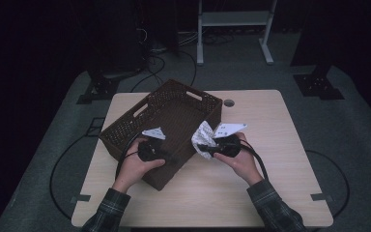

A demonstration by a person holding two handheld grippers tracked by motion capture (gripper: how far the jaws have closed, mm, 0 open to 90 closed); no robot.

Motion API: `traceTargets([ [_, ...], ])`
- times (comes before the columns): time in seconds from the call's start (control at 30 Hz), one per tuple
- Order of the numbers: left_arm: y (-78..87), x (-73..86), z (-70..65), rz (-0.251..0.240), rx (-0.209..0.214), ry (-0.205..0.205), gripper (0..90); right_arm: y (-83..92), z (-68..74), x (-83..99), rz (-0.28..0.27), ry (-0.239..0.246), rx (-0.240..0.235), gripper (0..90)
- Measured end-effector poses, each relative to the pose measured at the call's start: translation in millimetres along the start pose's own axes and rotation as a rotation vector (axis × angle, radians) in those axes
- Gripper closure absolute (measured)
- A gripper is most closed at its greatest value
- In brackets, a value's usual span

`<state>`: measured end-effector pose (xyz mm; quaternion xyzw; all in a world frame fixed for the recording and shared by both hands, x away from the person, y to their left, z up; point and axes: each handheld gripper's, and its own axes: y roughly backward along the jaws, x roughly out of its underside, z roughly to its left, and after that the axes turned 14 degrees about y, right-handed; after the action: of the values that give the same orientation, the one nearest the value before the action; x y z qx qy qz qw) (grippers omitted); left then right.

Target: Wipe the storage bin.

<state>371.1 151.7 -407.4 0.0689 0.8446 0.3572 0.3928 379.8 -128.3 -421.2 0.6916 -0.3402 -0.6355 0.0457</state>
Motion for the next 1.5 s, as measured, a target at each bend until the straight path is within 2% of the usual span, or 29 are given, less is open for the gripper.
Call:
traceTargets([
  [0.9,0.0,0.0,0.2,0.001,0.002,0.001,68.7,-33.2,-2.2,34.1,0.111,-0.062,-0.057,74.7],
  [1.13,0.0,0.0,0.1,0.001,0.001,0.001,68.7,-41.6,-1.7,44.6,0.154,-0.072,-0.069,74.7],
  [1.23,0.0,0.0,0.2,0.001,0.002,0.001,68.7,-40.8,-1.1,43.5,0.152,-0.064,-0.068,74.7],
  [1.5,0.0,-0.1,0.3,0.001,0.002,0.001,68.7,-24.7,3.0,24.7,0.092,-0.035,-0.056,74.7],
])
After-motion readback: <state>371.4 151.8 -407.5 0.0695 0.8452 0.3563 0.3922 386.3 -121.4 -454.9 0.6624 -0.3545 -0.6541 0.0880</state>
